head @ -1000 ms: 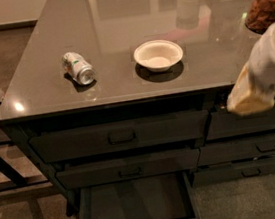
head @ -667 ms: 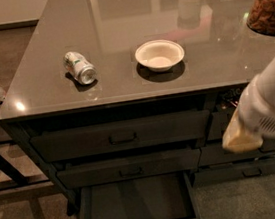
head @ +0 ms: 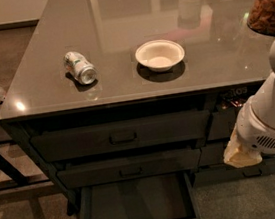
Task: Close bottom drawer
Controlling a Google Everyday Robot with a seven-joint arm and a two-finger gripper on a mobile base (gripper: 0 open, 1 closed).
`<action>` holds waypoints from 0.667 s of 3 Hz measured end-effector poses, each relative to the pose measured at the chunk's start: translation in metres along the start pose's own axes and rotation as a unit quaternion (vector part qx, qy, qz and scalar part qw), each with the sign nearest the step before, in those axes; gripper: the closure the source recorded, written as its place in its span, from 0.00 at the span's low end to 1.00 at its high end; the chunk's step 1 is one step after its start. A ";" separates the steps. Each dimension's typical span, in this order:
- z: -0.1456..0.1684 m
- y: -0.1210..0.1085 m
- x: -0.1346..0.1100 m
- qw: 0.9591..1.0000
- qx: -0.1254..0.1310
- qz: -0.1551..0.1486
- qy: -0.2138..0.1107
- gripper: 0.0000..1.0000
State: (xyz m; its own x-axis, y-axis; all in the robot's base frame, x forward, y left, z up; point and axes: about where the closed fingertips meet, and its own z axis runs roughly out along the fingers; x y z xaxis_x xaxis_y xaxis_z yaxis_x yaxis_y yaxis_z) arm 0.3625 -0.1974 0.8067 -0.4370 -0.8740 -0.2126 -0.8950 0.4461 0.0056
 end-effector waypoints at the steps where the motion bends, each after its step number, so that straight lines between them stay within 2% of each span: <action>1: 0.038 0.015 0.014 0.999 -0.033 0.018 0.005 1.00; 2: 0.112 0.044 0.049 0.995 -0.071 0.058 0.031 1.00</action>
Offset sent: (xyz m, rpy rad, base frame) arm -0.1124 -0.0075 -0.2446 -0.0064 0.3565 -0.1726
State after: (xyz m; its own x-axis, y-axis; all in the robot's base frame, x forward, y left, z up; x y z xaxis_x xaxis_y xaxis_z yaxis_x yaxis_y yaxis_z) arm 0.3116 -0.1989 0.6875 -0.5395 -0.8300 -0.1415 -0.8395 0.5172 0.1664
